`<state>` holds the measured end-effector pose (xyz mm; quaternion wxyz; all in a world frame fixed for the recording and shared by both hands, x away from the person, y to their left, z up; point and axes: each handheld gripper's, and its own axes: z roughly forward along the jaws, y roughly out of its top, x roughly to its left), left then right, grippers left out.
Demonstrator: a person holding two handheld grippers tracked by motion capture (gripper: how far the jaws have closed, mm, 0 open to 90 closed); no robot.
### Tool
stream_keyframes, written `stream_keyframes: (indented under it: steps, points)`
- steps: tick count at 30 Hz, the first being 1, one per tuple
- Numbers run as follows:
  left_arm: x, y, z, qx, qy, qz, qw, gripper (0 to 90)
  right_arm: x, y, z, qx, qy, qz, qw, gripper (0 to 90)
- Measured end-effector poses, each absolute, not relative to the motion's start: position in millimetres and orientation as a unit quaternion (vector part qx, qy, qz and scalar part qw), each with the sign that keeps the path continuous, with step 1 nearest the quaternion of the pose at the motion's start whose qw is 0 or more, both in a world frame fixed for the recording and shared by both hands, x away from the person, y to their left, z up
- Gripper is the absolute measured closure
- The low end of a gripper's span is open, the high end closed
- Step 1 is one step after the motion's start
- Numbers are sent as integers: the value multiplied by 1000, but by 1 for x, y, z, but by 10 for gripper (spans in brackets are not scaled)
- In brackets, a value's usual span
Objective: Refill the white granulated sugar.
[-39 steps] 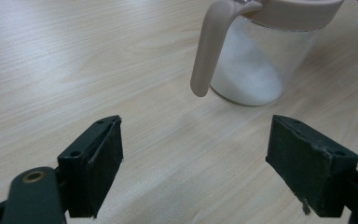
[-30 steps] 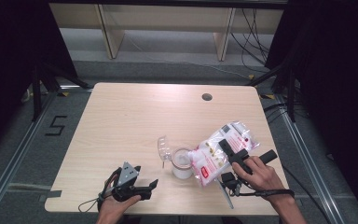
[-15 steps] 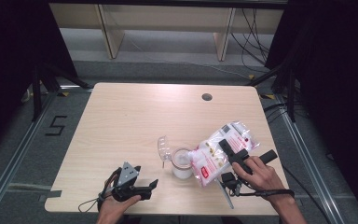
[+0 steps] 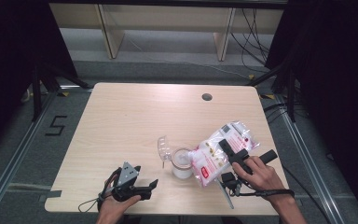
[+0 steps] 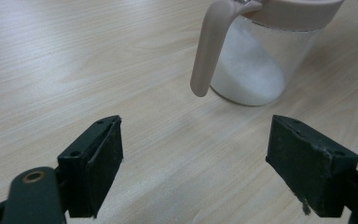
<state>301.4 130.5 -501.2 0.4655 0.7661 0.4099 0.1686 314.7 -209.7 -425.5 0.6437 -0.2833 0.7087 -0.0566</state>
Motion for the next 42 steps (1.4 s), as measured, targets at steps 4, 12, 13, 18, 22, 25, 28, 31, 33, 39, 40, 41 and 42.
stream_keyframes:
  steps: [4, 12, 13, 18, 22, 25, 28, 31, 33, 39, 40, 41, 42]
  points:
    - [300, 129, -502, 761, 417, 161, 470, 178, 315, -210, -426, -283, 708, -56, 644, 804]
    - [301, 130, -501, 766, 411, 167, 466, 178, 315, -210, -426, -282, 709, -56, 644, 807]
    - [300, 129, -502, 760, 418, 160, 471, 178, 315, -210, -426, -284, 709, -56, 644, 808]
    - [300, 129, -502, 762, 417, 161, 469, 178, 315, -210, -426, -284, 707, -56, 645, 809]
    - [300, 128, -502, 759, 419, 158, 473, 178, 315, -210, -426, -283, 706, -55, 646, 810]
    - [300, 129, -502, 761, 418, 159, 470, 178, 315, -210, -425, -284, 707, -56, 645, 810]
    - [300, 129, -502, 762, 417, 160, 470, 178, 315, -210, -425, -287, 705, -56, 646, 811]
    - [300, 129, -502, 760, 418, 158, 471, 178, 315, -210, -425, -283, 707, -55, 646, 811]
    - [300, 128, -502, 759, 419, 158, 472, 179, 315, -210, -425, -283, 705, -52, 648, 812]
    - [300, 129, -502, 760, 418, 160, 472, 178, 315, -210, -425, -287, 705, -54, 646, 813]
    - [300, 129, -502, 760, 418, 160, 472, 178, 315, -210, -425, -287, 705, -54, 646, 813]
    - [300, 129, -501, 763, 416, 161, 468, 178, 315, -210, -426, -281, 708, -52, 646, 813]
    - [300, 129, -501, 763, 416, 161, 468, 178, 315, -210, -426, -281, 708, -52, 646, 813]
